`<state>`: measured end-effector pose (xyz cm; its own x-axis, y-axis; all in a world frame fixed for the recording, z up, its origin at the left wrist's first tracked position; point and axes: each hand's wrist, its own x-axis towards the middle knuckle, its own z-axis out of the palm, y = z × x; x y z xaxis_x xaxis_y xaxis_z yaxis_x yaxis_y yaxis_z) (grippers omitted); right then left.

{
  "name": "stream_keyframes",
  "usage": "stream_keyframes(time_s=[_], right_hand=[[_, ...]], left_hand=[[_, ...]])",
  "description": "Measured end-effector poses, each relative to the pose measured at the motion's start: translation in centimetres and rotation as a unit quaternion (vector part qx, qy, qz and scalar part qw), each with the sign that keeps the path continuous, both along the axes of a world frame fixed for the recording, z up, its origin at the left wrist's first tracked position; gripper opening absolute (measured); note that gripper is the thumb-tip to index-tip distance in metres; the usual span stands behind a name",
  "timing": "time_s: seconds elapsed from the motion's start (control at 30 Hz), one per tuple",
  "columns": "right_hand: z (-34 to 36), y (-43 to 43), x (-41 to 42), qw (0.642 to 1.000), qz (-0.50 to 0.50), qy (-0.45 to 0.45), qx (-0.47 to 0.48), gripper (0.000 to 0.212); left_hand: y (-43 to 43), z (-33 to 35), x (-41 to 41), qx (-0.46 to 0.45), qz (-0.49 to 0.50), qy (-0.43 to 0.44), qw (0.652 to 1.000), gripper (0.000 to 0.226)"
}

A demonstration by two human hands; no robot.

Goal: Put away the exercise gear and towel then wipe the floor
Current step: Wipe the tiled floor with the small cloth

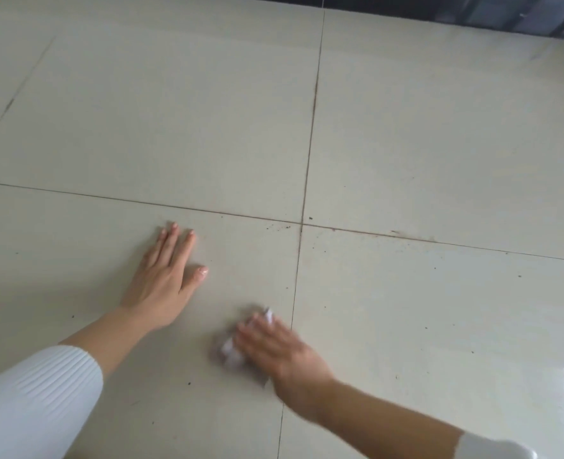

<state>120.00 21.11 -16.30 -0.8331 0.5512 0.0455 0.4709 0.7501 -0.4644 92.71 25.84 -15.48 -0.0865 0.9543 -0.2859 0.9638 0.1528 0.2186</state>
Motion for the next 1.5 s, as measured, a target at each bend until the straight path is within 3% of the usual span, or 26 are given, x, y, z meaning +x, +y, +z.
stream_keyframes(time_s=[0.1, 0.17, 0.23, 0.3, 0.43, 0.57, 0.67, 0.83, 0.93, 1.0, 1.07, 1.13, 1.23, 1.3, 1.37, 1.5], right_hand=[[0.3, -0.6, 1.2, 0.982, 0.185, -0.029, 0.020, 0.047], [0.2, 2.3, 1.7, 0.971, 0.231, -0.036, 0.049, 0.043], [-0.3, 6.7, 2.4, 0.987, 0.135, -0.035, 0.076, 0.046], [-0.4, 11.7, 3.8, 0.997, -0.054, -0.030, 0.054, 0.059], [1.1, 18.8, 6.2, 0.931, -0.362, -0.040, 0.000, 0.058], [0.5, 19.2, 5.0, 0.873, -0.485, -0.041, -0.032, 0.062], [-0.3, 15.7, 2.7, 0.903, -0.430, -0.004, -0.007, 0.063], [0.0, 5.4, -2.3, 0.992, -0.123, -0.007, 0.022, 0.060], [-0.2, 3.8, -2.5, 0.995, 0.093, -0.039, 0.024, 0.057], [-0.5, 6.6, -1.4, 0.985, 0.147, -0.065, 0.068, 0.056], [-0.7, 10.7, 0.1, 0.992, 0.056, -0.072, 0.083, 0.059], [-0.6, 15.4, 1.9, 0.989, -0.121, -0.059, 0.063, 0.061], [0.3, 21.0, 3.5, 0.930, -0.362, -0.069, 0.020, 0.059], [0.7, 22.6, 2.0, 0.887, -0.457, -0.062, -0.016, 0.057], [0.6, 22.3, -1.5, 0.879, -0.475, -0.030, -0.019, 0.059], [-0.1, 17.0, -8.9, 0.957, -0.287, 0.021, 0.026, 0.059]], left_hand=[[-0.2, -0.8, -0.1, 0.003, 0.003, 0.000, 1.000, 0.084], [-0.2, -1.0, -0.1, 0.009, 0.006, -0.005, 1.000, 0.083], [-0.3, -1.1, -0.2, 0.010, 0.008, -0.003, 1.000, 0.083], [-0.3, -1.2, -0.3, 0.006, 0.009, -0.004, 1.000, 0.083], [-0.2, -1.3, -0.7, 0.001, -0.005, -0.005, 1.000, 0.085], [-0.3, -1.5, -0.9, 0.005, -0.008, -0.008, 1.000, 0.084], [-0.4, -1.8, -0.6, 0.018, -0.005, -0.009, 1.000, 0.083], [-0.7, -1.7, -0.4, 0.037, 0.000, -0.006, 0.999, 0.084], [-0.6, -1.8, -0.4, 0.041, -0.006, -0.015, 0.999, 0.080], [-0.4, -1.9, -0.8, 0.046, 0.025, -0.011, 0.999, 0.082], [-0.2, -1.7, -1.8, 0.046, 0.117, -0.002, 0.992, 0.089], [-0.2, -1.6, -2.8, 0.028, 0.164, 0.005, 0.986, 0.095], [-0.3, -1.6, -3.3, 0.034, 0.150, 0.004, 0.988, 0.095], [-0.2, -1.8, -3.4, 0.042, 0.147, 0.004, 0.988, 0.095], [-0.3, -1.9, -3.5, 0.047, 0.147, -0.003, 0.988, 0.093], [-0.4, -2.1, -4.4, 0.083, 0.125, -0.022, 0.988, 0.079]])
